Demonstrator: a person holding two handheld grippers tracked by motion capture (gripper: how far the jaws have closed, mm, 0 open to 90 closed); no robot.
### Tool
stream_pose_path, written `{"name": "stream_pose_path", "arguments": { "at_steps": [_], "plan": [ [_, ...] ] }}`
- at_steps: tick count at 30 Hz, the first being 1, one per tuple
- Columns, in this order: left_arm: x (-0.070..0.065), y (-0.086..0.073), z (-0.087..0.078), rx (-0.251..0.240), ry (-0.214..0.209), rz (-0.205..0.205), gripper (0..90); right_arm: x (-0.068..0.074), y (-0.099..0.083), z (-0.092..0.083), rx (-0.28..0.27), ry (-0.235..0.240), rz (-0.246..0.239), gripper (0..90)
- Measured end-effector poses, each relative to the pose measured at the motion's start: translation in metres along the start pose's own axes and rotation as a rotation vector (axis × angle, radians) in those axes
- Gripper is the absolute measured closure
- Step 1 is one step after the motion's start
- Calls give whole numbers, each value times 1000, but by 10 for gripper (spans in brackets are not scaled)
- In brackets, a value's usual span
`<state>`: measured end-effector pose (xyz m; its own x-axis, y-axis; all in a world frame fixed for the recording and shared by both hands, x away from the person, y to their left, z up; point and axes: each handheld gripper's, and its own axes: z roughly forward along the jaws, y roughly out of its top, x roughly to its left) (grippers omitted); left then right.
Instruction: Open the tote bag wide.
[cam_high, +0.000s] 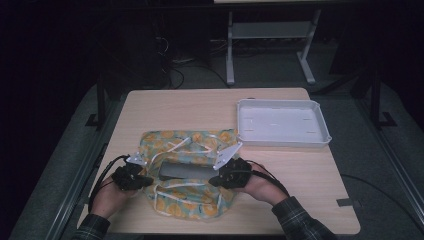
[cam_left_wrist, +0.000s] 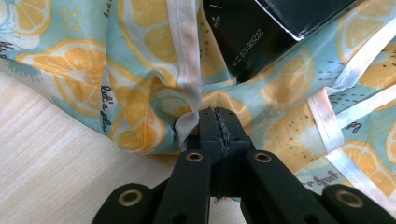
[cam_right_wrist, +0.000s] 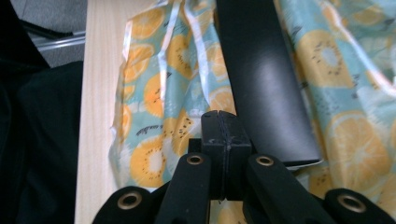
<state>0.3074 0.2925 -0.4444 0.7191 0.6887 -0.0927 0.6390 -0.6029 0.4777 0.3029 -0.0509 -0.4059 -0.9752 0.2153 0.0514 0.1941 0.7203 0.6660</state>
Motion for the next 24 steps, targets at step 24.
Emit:
{"name": "stream_pose_path", "arguments": {
  "at_steps": [24],
  "plan": [
    [0, 0, 0, 0, -4, 3, 897, 19, -20, 28, 116, 29, -7, 894]
  ]
}}
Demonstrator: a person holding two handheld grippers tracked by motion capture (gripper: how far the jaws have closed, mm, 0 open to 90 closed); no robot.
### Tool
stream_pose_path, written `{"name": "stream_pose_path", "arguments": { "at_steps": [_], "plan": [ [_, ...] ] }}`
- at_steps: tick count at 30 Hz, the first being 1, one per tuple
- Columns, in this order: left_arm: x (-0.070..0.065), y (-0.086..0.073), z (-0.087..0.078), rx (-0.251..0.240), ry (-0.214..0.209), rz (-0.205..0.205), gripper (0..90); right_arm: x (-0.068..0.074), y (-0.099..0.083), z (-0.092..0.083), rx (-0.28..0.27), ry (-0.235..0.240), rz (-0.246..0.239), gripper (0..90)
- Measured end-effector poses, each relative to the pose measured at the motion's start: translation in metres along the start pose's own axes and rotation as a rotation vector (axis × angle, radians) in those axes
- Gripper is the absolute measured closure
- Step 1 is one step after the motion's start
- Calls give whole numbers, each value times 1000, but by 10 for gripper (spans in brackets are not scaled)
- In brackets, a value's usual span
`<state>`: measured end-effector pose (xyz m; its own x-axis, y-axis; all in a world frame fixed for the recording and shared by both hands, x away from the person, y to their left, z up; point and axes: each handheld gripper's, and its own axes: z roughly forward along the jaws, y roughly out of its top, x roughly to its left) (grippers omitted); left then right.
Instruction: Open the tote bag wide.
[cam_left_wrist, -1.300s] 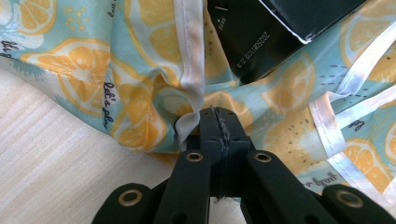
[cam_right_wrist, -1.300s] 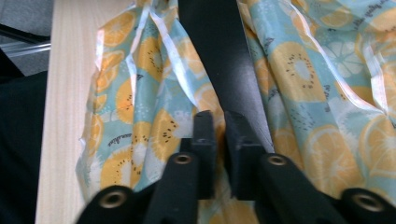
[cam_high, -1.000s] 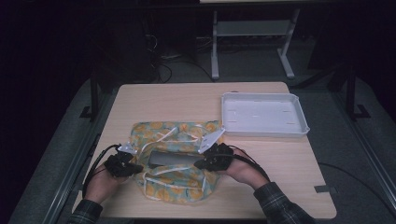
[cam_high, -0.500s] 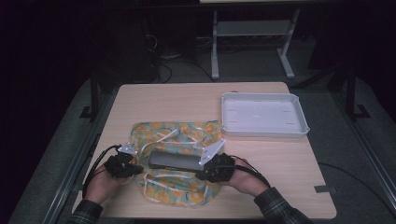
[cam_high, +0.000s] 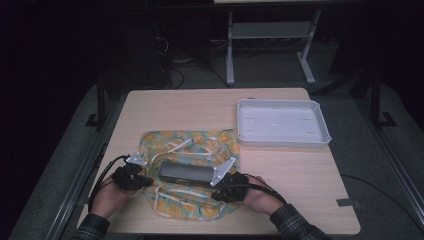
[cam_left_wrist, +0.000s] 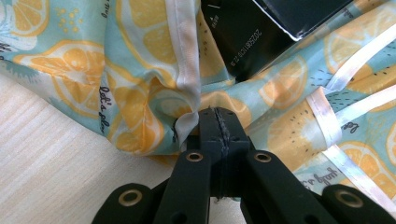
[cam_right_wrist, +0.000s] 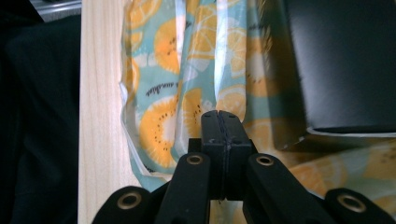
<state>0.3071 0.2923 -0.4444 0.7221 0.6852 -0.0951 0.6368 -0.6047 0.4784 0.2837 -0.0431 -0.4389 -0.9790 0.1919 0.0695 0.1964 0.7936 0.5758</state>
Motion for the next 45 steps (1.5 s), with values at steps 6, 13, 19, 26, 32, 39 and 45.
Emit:
{"name": "stream_pose_path", "arguments": {
  "at_steps": [6, 13, 19, 26, 32, 39, 45],
  "plan": [
    [-1, 1, 0, 1, 9, 8, 897, 6, -3, 11, 42, -1, -21, 893],
    [-2, 2, 1, 5, 20, 16, 898, 9, -2, 16, 53, -2, -33, 888],
    [-3, 2, 1, 6, 24, 23, 897, 9, -2, 9, 28, -19, -20, 755],
    [-3, 2, 1, 9, 26, 27, 897, 6, -7, -18, -51, -59, 16, 687],
    [-3, 2, 1, 9, 25, 27, 897, -2, -14, -35, -80, -95, 52, 753],
    [-3, 2, 0, 10, 28, 29, 898, -12, -22, -21, 0, -109, 75, 890],
    [-1, 3, 0, 19, 60, 30, 899, -13, -28, -16, 56, -106, 74, 900]
  ]
}}
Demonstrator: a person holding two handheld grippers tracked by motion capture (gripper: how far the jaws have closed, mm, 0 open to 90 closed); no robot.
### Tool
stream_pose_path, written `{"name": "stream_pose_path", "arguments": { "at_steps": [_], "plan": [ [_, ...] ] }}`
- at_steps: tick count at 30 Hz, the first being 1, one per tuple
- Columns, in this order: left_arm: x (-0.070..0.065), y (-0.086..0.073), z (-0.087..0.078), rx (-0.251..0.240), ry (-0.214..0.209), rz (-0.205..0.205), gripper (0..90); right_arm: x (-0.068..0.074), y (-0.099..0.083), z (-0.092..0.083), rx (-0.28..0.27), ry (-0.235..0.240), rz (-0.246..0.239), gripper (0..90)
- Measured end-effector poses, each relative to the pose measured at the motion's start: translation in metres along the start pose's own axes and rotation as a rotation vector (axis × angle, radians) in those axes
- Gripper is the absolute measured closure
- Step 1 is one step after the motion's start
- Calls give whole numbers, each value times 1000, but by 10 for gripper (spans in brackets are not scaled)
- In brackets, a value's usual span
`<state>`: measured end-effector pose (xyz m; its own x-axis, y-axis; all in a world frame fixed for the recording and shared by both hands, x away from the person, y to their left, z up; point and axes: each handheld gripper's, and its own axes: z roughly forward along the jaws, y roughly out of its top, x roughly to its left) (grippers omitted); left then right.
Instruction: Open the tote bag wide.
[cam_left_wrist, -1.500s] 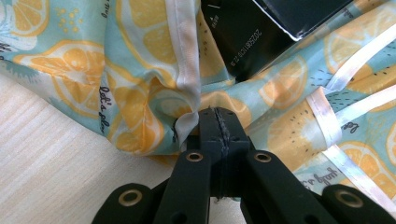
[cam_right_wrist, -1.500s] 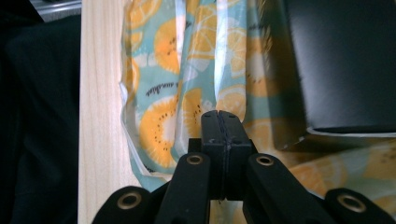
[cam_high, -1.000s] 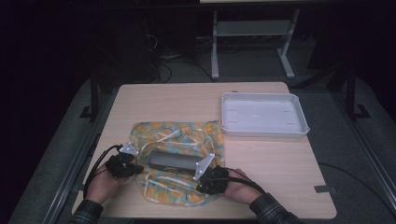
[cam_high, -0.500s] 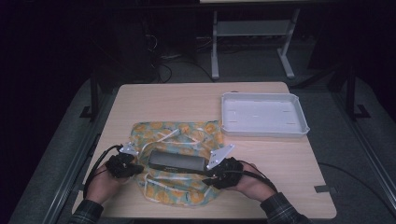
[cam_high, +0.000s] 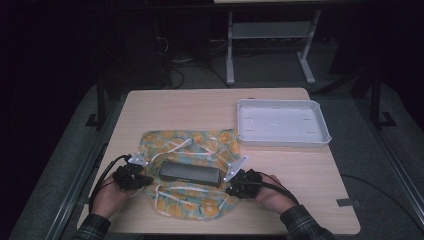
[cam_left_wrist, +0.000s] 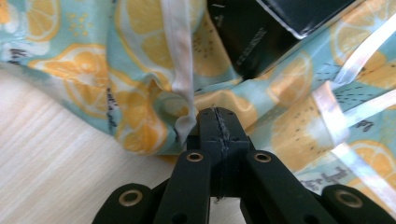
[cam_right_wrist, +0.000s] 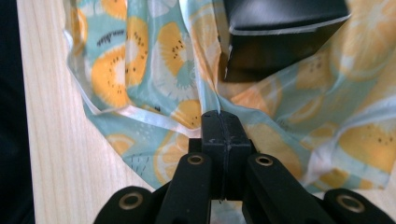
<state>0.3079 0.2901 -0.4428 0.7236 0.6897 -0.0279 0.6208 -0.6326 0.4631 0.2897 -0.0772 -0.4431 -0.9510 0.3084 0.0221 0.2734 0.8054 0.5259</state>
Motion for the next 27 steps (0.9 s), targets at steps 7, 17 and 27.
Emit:
{"name": "stream_pose_path", "arguments": {
  "at_steps": [7, 17, 27],
  "plan": [
    [6, 1, 0, -3, 30, -19, 900, 5, -7, 2, 38, 18, -10, 900],
    [10, 3, 2, -19, 44, -33, 900, 12, -17, -2, 39, 45, -15, 900],
    [9, 2, 2, -26, 43, -16, 899, 7, -20, -22, -65, 57, 41, 628]
  ]
}}
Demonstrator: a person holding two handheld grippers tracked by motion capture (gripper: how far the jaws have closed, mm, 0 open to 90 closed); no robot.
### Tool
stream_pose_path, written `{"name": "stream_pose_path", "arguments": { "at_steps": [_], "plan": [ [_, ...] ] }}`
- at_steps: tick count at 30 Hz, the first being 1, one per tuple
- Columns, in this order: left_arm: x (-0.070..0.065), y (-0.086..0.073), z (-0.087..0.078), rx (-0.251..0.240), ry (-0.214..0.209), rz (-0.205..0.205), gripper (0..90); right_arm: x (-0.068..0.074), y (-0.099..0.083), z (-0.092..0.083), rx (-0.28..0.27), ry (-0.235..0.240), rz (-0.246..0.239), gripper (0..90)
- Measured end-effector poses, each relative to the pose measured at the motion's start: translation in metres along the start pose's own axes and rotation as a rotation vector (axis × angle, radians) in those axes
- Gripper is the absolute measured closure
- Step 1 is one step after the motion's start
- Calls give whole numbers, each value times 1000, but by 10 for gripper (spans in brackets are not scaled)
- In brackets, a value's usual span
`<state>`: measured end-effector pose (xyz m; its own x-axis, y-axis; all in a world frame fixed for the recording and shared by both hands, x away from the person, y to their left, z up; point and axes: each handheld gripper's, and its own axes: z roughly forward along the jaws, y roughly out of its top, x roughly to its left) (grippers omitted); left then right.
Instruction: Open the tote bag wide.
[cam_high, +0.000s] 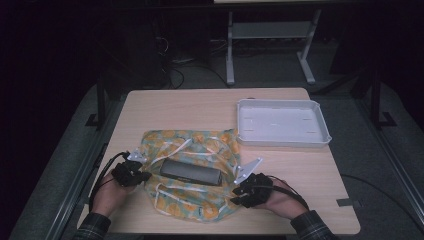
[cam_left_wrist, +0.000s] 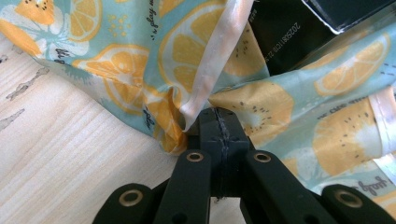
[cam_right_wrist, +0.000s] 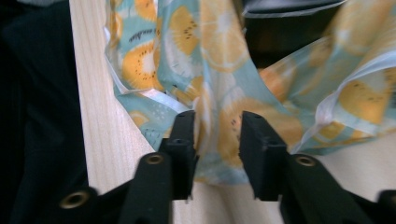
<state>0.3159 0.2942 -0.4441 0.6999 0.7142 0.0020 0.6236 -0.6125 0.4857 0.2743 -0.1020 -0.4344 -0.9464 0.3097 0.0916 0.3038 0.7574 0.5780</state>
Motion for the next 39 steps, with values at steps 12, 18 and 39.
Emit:
{"name": "stream_pose_path", "arguments": {
  "at_steps": [12, 18, 39],
  "plan": [
    [-3, 0, 0, -2, -5, 23, 898, -1, 9, -31, -123, -56, 24, 489],
    [-3, 0, 0, -3, -8, 24, 899, -9, 23, -37, -176, -93, 50, 489],
    [-3, 0, 1, -9, -15, 16, 898, -35, 70, -3, -180, -87, 51, 437]
  ]
}}
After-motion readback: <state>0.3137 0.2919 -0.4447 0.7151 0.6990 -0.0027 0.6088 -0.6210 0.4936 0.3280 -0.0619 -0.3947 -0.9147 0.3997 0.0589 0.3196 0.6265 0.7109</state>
